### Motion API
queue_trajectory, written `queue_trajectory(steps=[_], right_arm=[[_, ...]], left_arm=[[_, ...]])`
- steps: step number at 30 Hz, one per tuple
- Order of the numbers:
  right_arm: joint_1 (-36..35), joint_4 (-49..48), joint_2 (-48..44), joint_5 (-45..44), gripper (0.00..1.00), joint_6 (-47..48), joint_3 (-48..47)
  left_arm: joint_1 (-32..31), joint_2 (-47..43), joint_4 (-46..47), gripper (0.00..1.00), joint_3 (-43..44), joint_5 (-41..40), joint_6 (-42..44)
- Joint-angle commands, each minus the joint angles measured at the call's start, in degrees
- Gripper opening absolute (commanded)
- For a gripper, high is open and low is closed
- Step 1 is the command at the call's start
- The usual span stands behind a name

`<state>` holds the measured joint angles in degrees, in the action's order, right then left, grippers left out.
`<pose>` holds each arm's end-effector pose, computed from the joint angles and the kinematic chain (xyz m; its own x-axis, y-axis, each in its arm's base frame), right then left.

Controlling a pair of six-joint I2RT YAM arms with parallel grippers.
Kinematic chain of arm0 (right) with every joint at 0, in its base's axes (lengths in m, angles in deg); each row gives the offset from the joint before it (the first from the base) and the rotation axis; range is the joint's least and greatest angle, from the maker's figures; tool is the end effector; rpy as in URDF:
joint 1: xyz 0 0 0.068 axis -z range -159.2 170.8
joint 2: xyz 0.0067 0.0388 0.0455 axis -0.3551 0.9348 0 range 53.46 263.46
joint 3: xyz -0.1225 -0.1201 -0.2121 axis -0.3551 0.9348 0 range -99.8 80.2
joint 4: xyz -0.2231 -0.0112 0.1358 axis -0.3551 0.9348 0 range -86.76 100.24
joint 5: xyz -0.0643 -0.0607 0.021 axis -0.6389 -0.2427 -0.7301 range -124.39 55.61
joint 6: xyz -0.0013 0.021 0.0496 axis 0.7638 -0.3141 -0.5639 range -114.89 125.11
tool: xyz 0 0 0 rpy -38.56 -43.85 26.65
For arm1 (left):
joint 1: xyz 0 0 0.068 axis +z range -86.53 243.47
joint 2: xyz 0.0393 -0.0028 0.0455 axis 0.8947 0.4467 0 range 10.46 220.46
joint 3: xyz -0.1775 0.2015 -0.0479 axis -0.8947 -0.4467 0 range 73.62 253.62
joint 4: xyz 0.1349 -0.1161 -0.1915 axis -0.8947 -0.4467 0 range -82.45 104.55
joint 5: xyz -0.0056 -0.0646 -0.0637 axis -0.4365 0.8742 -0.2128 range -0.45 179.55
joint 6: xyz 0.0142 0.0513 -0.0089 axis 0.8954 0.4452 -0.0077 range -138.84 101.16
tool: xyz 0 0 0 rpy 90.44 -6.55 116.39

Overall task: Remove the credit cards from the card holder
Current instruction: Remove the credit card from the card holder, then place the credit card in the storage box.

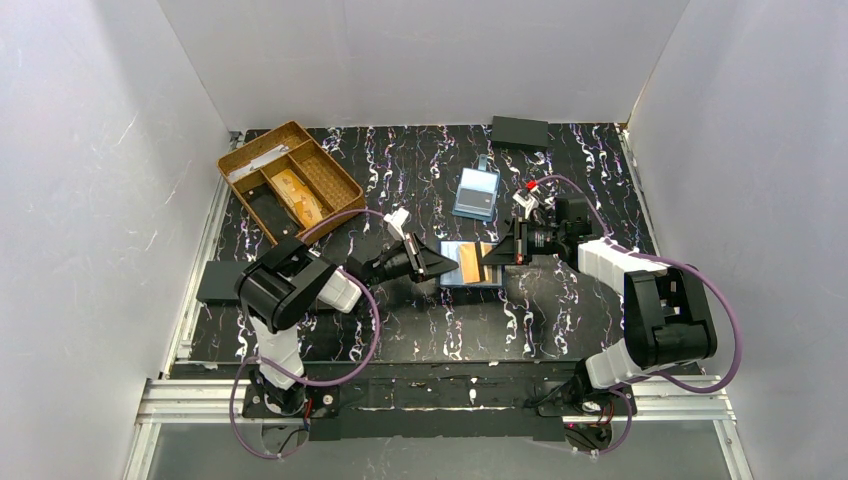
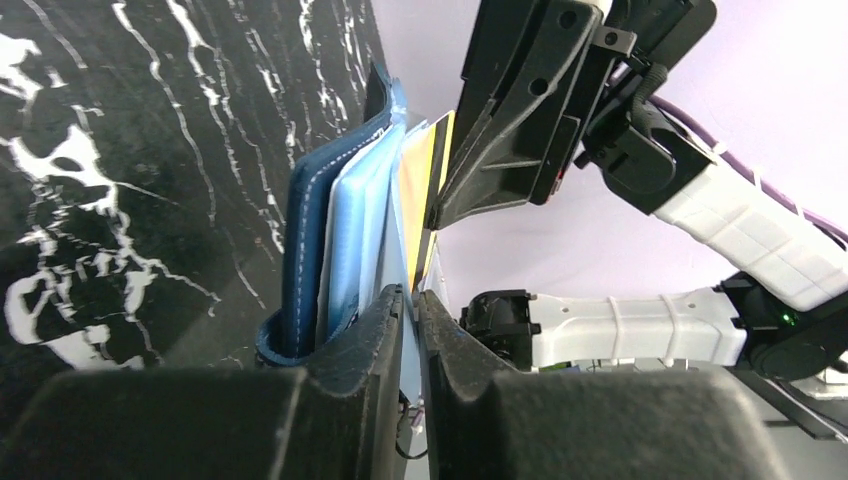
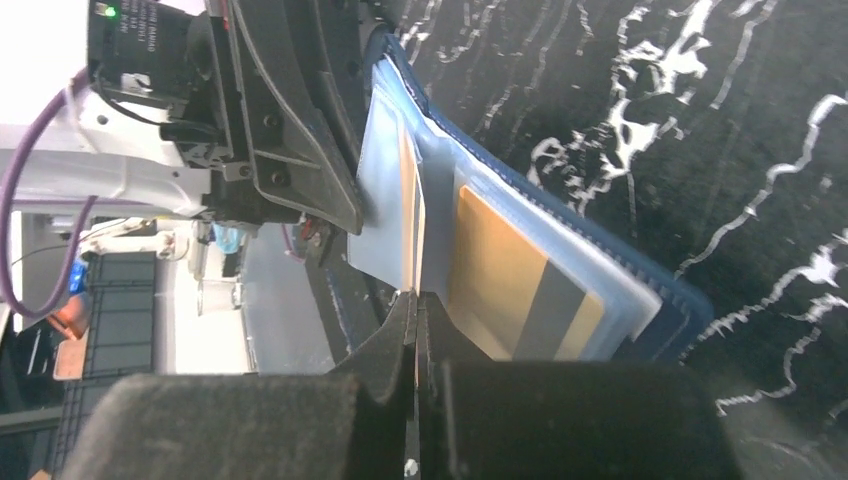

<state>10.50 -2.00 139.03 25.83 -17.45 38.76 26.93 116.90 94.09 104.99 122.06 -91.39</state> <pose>0.2784 0.0819 0.1917 -0.8596 0.0374 -0.5096 -0.4587 0.3827 0.8019 0.2454 -0.2056 0.1534 -0.8709 -0.3559 -0.3388 0.3393 0.0633 -0.9386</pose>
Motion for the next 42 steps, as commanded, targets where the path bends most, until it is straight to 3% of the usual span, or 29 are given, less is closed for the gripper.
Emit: queue_trajectory(steps=[1, 9, 16, 23, 29, 32, 34, 35, 39, 42], right_arm=[[0.87, 9.18, 1.49, -7.22, 0.01, 8.76, -2.65], [1.86, 13.42, 0.71, -13.08, 0.01, 13.67, -3.22], [1.86, 16.65, -2.25, -13.61, 0.01, 20.50, -4.20], [1.86, 20.76, -7.44, -10.94, 0.01, 27.92, -5.87], [1.79, 28.89, -10.47, -8.15, 0.01, 39.54, -9.96], [1.71, 34.43, -10.67, -7.08, 0.01, 46.36, -12.35], [1.69, 37.49, -10.99, -7.48, 0.01, 50.21, -13.79], [1.68, 39.52, -11.30, -7.64, 0.01, 52.65, -14.55], [1.52, 47.15, -13.09, -8.94, 0.01, 63.42, -17.76], [1.51, 51.13, -14.70, -10.08, 0.01, 69.94, -19.50]], left_arm=[[1.19, 1.06, 2.85, 0.09, -1.35, -0.03, -0.56], [3.59, 6.18, -1.72, 0.05, -7.91, -6.76, -3.89], [3.77, -0.64, -5.48, 0.11, -10.74, -8.06, -0.25], [3.76, -15.87, -18.21, 0.27, -9.04, -6.29, 6.19], [3.83, -32.07, -29.38, 0.48, -10.46, -10.88, 11.93], [3.94, -39.25, -31.41, 0.68, -12.31, -14.31, 12.14], [4.20, -43.53, -31.72, 0.94, -14.40, -17.21, 9.96], [4.36, -45.70, -31.73, 0.98, -15.55, -18.81, 8.50], [5.35, -50.32, -31.81, 0.98, -18.77, -20.72, -0.16], [5.99, -50.78, -31.51, 0.98, -18.83, -17.74, -4.02]])
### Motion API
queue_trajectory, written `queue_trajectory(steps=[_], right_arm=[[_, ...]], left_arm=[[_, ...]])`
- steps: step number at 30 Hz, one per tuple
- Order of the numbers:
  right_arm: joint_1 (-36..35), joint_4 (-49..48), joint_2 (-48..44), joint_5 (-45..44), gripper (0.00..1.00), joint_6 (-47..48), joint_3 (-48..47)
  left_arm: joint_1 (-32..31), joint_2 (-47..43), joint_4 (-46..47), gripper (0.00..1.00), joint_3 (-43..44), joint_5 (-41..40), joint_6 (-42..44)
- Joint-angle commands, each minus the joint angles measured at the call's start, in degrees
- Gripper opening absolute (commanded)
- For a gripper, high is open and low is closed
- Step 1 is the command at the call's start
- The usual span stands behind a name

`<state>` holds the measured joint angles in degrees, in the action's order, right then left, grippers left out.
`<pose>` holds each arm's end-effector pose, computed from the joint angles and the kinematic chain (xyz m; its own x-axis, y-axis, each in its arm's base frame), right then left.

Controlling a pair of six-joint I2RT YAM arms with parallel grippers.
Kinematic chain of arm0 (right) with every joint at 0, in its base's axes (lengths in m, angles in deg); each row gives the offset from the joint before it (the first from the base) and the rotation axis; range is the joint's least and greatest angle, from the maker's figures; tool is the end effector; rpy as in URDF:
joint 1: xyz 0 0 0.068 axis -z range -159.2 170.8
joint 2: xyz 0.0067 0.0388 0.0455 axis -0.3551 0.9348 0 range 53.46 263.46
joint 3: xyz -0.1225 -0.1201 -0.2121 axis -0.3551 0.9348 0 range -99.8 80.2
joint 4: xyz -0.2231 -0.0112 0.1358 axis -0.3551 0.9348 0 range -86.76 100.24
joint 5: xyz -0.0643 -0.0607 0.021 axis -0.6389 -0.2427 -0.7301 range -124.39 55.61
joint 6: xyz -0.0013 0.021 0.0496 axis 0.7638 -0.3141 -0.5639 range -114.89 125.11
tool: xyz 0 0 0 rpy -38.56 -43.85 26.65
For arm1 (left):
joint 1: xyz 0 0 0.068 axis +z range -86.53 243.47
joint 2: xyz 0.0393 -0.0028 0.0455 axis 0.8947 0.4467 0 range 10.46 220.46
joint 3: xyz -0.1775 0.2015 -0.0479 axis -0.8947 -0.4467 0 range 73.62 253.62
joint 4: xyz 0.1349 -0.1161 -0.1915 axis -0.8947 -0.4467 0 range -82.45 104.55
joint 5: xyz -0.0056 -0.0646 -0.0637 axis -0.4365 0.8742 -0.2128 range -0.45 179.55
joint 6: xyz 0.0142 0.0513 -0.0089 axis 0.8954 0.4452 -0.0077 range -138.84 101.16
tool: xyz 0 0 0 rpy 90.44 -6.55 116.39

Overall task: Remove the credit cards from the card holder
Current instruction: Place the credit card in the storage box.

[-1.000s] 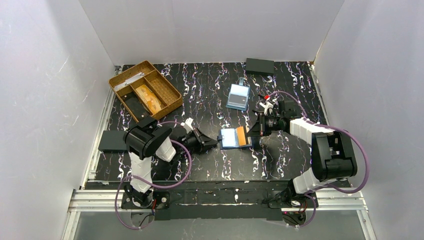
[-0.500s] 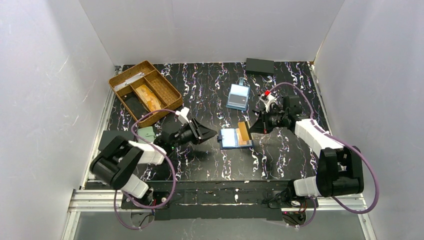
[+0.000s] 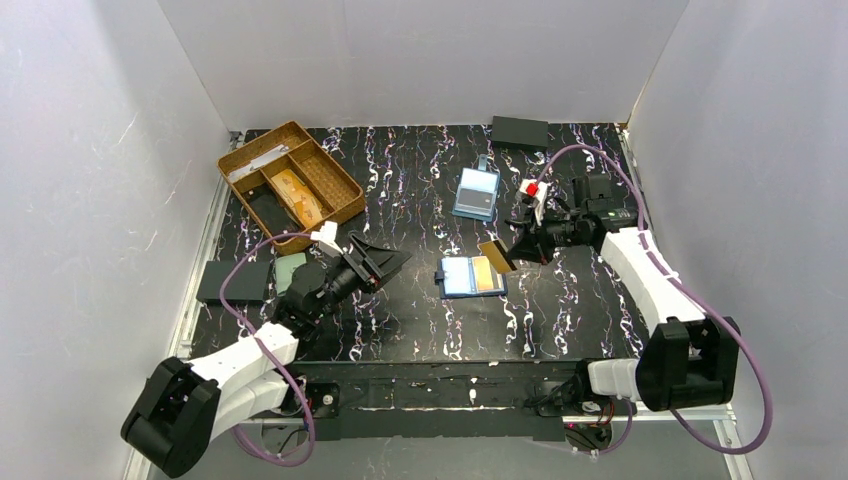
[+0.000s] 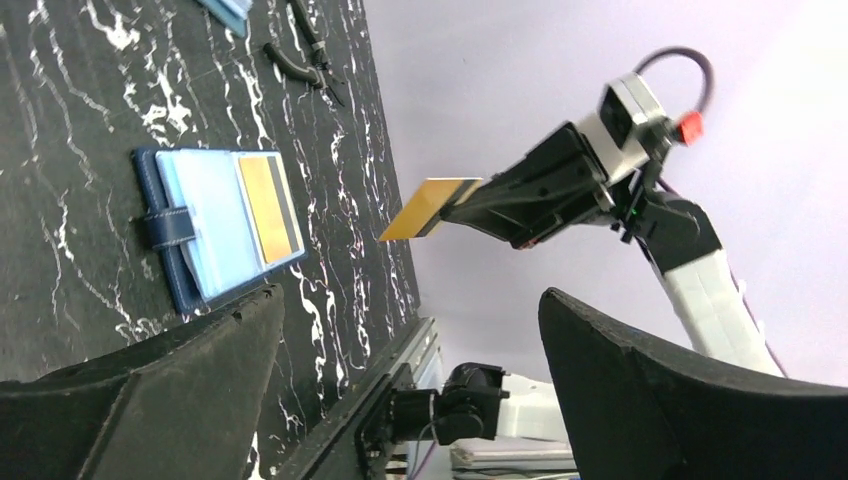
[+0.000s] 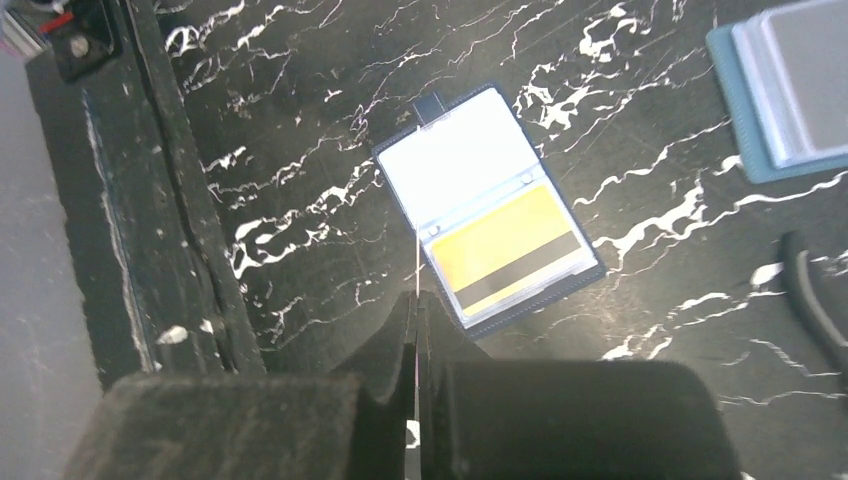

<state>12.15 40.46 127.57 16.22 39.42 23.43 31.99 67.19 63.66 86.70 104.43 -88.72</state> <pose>0.2484 0.0656 0.2730 -0.3619 -0.4169 -0.8338 -0.8988 0.3935 0.1934 0.1674 -0.1132 0.2188 -0.6508 -0.6656 -0.3653 0.3247 0.1910 -0.9264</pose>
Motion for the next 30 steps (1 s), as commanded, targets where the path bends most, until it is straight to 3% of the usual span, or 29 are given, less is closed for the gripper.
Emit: queue_trajectory(steps=[1, 8, 15, 30], right_arm=[[-0.14, 9.72, -3.75, -0.70, 0.01, 15.07, -4.53], [-0.19, 16.29, -6.25, 0.33, 0.01, 27.48, -4.92], [-0.23, 17.69, -10.43, 1.58, 0.01, 36.33, -1.07], [-0.23, 20.37, -12.80, 3.89, 0.01, 44.70, 1.05]], left_arm=[[0.97, -0.67, -1.04, 0.98, -0.11, 1.37, -7.42], [0.98, 4.31, -1.03, 0.98, 3.78, 9.60, -13.55], [-1.12, 7.63, -1.03, 0.98, 7.39, 11.76, -16.18], [-7.19, 18.23, -1.03, 0.98, 13.14, 17.53, -15.79]])
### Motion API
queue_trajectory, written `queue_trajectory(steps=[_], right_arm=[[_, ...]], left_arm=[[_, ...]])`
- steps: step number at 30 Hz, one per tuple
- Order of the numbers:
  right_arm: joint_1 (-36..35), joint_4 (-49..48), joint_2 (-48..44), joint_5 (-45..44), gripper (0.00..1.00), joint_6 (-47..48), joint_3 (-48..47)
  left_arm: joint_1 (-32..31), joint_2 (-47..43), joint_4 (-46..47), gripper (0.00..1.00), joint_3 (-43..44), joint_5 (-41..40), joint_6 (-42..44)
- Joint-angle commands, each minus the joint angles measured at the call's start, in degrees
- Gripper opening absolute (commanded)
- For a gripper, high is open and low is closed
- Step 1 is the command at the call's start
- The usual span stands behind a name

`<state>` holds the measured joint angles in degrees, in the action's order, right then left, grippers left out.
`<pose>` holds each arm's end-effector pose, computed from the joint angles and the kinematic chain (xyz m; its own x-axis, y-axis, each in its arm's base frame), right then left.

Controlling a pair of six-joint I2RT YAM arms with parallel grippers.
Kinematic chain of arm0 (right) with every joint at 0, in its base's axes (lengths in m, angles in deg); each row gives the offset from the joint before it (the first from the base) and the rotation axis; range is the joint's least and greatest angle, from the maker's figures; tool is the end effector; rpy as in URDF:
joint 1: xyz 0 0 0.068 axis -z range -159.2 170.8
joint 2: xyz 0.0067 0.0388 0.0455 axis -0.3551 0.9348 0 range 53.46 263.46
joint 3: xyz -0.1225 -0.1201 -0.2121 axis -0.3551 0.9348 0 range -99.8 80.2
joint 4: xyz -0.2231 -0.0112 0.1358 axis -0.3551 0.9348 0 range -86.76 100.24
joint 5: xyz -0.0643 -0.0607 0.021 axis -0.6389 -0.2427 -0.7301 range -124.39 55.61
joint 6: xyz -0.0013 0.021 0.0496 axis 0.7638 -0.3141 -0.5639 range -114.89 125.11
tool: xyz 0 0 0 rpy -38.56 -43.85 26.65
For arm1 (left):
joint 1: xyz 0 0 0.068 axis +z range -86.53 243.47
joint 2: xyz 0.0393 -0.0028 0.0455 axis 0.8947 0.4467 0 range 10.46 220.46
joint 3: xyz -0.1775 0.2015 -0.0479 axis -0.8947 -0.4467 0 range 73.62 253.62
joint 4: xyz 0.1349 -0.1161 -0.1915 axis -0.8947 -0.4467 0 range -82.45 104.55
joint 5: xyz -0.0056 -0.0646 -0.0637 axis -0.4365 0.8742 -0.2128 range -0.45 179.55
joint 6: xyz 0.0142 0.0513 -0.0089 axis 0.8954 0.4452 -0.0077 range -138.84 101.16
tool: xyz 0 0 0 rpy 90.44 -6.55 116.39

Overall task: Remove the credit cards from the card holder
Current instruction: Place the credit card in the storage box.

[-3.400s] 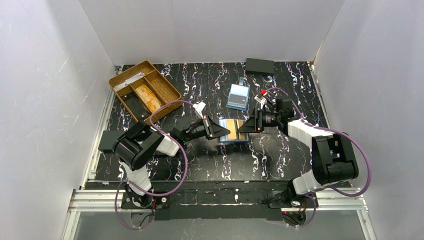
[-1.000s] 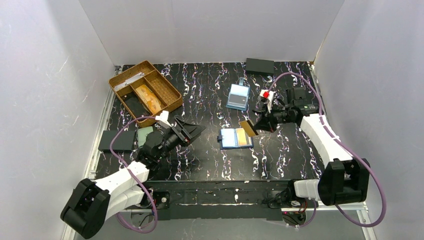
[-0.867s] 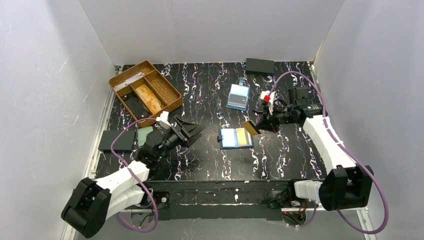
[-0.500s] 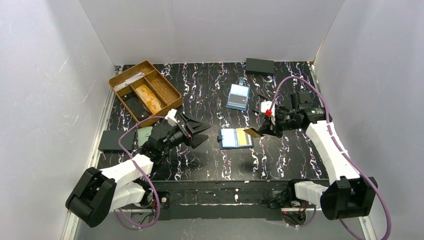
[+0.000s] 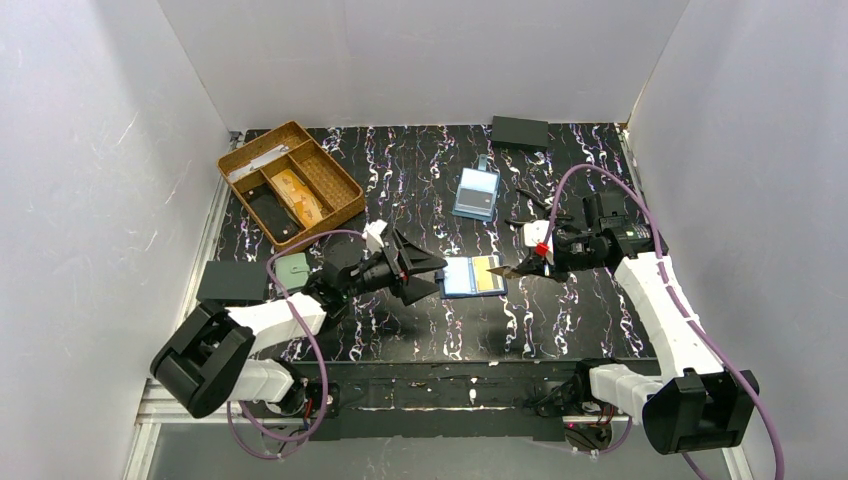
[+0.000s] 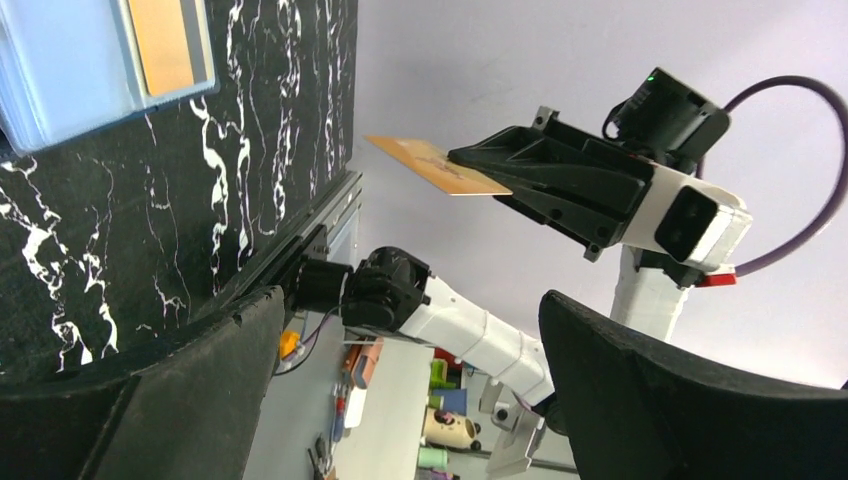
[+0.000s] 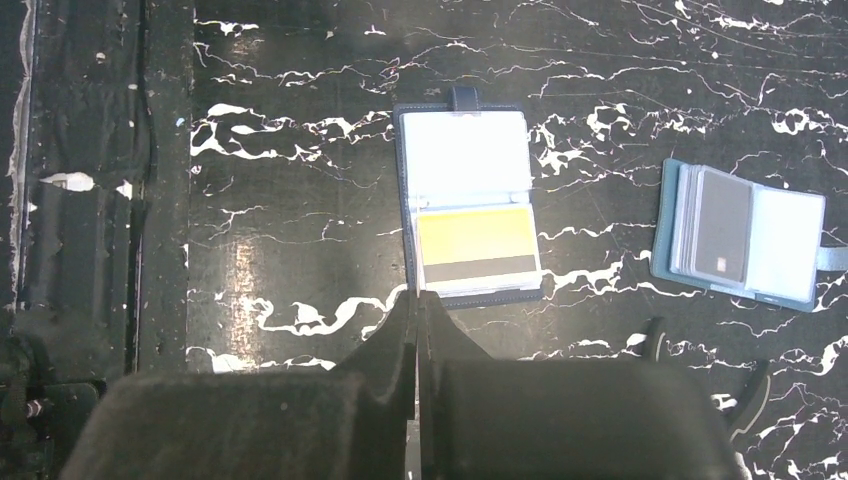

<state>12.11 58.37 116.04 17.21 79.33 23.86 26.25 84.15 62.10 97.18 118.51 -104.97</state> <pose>0.1881 0.0569 0.2965 0.2114 -0.5724 -0.7923 -0.9615 0.0239 -0.2739 0.1920 -0.1674 0.2125 -0.9148 -0.4014 -0.0456 0.0258 0.0545 -0.9982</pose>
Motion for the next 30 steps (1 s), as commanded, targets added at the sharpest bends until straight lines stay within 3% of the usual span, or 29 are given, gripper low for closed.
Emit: queue_trajectory(steps=[1, 11, 22, 30], right_arm=[[-0.19, 3.17, -1.37, 3.30, 0.01, 6.11, 0.69], [-0.19, 7.41, -2.04, 9.58, 0.01, 15.27, 3.85], [-2.09, 7.44, -1.22, 12.38, 0.01, 21.00, 7.34], [-2.39, 4.14, -1.62, 11.41, 0.01, 20.92, 8.25]], left_arm=[[-1.72, 1.64, 0.53, 0.98, 2.71, 3.47, 0.18], [-5.78, 5.79, 0.60, 0.98, 3.28, 0.89, -4.75], [-11.77, 15.09, 2.78, 0.98, 10.60, -4.88, -17.34], [-14.99, 18.69, 4.15, 0.78, 11.96, -7.45, -24.19]])
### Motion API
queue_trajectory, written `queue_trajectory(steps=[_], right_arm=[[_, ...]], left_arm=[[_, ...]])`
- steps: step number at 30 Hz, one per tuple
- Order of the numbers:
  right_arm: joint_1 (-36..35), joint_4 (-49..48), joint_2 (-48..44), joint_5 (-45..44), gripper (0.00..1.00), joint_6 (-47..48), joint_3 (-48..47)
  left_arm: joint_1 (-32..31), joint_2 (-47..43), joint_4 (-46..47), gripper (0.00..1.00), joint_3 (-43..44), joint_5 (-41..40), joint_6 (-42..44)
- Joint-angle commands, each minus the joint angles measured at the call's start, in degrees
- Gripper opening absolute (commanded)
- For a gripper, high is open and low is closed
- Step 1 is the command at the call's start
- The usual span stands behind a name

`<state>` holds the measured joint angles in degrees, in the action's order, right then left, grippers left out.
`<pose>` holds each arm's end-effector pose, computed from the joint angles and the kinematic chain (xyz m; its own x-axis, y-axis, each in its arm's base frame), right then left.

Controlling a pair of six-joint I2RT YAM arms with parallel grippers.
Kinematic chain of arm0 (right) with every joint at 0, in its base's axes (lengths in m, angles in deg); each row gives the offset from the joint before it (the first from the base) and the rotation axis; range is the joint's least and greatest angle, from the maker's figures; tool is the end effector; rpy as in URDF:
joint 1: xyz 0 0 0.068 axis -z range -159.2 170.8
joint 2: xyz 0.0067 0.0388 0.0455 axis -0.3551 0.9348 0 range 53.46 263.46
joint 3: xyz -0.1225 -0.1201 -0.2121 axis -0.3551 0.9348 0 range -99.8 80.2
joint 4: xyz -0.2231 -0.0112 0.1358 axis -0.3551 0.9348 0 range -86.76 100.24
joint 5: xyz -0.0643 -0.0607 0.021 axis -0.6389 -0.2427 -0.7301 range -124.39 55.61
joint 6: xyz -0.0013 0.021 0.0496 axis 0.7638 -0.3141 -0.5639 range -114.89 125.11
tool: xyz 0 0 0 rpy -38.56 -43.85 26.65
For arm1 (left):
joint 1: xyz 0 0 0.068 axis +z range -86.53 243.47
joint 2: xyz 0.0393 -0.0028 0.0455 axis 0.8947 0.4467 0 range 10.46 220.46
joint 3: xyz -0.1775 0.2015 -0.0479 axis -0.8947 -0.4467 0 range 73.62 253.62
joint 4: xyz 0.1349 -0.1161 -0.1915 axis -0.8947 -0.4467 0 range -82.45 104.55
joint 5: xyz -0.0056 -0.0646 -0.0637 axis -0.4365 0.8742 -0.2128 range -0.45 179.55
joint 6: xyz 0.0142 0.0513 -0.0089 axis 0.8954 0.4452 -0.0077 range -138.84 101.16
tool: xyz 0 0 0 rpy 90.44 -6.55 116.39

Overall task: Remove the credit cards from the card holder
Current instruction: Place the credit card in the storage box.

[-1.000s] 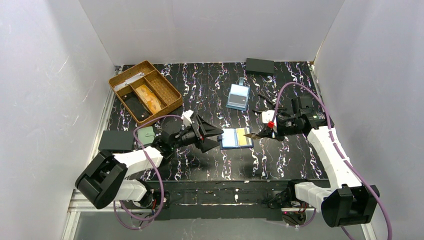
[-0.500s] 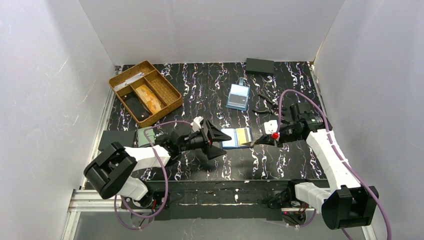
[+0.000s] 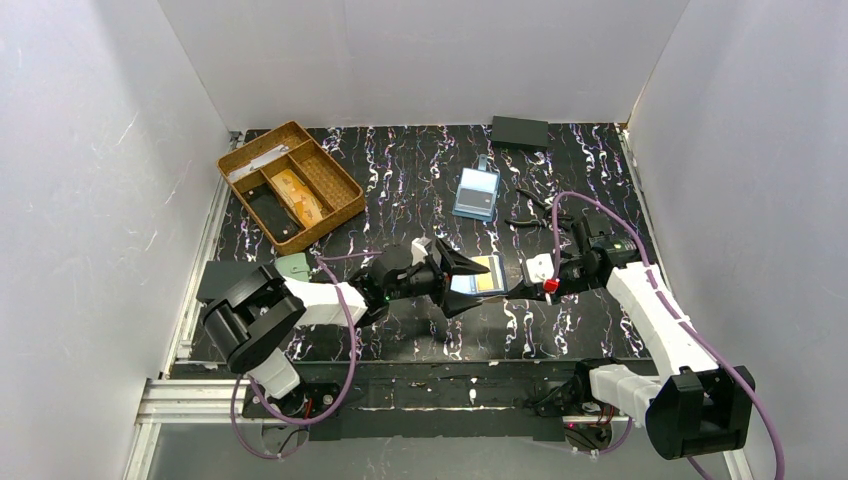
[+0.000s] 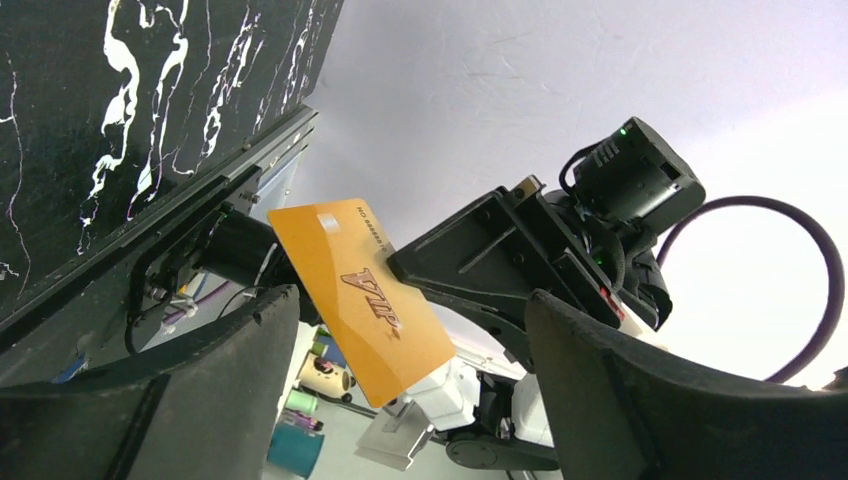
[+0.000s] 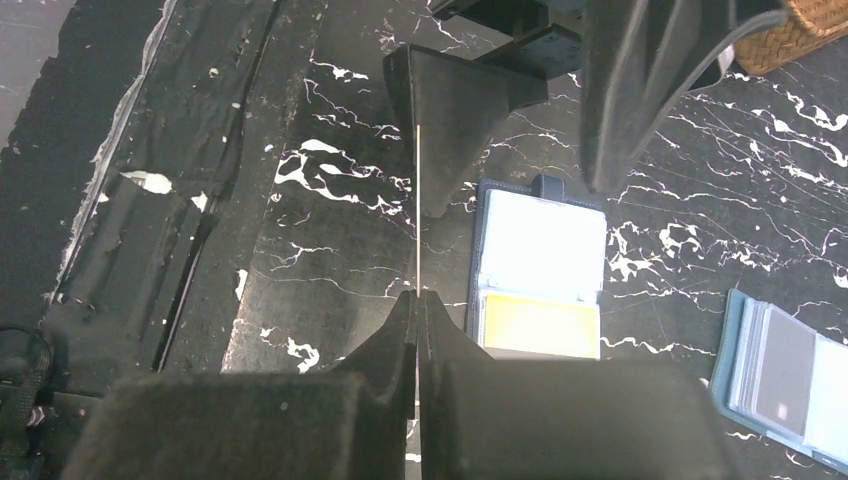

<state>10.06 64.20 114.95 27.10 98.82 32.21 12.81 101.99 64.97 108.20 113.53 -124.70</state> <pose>0.1618 0.0625 0.2590 0.3807 -0.4126 -0.8275 -0.9239 -0.2067 -0.3220 0.1897 -0.2542 0.1925 -0.9062 -0.2808 0.3161 -0.3325 0.0117 -0.9430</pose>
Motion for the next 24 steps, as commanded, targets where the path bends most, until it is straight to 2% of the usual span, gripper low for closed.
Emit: queue_trajectory(steps=[1, 5, 11, 14, 18, 21, 24], right_arm=[[-0.39, -1.79, -0.46, 1.37, 0.01, 1.42, -0.24], [-0.54, -2.13, -0.41, 0.91, 0.01, 1.57, -0.70], [-1.09, -2.43, -0.47, 1.23, 0.01, 1.95, 0.49], [-1.34, -2.44, -0.61, 1.51, 0.01, 2.05, 1.64], [-1.62, -1.08, -1.09, 2.31, 0.01, 3.14, 2.82], [-1.70, 0.74, -1.50, 2.44, 0.02, 5.48, 3.58], [-1.74, 0.91, -1.92, 1.85, 0.08, 6.02, 4.15]], left_arm=[[-1.90, 1.11, 1.49, 0.75, 0.93, -2.65, -4.88], [-2.33, 1.54, 1.83, 0.69, 0.63, -3.26, -5.69], [-2.44, 1.95, 2.68, 0.49, 0.66, -3.63, -6.95], [-2.54, 2.80, 3.94, 0.36, 1.22, -3.28, -7.87], [-2.52, 4.92, 8.27, 0.03, 1.77, -2.88, -9.38], [-2.52, 7.39, 12.97, 0.00, 1.72, -2.64, -10.72], [-2.51, 9.37, 18.13, 0.00, 1.40, -2.87, -11.47]])
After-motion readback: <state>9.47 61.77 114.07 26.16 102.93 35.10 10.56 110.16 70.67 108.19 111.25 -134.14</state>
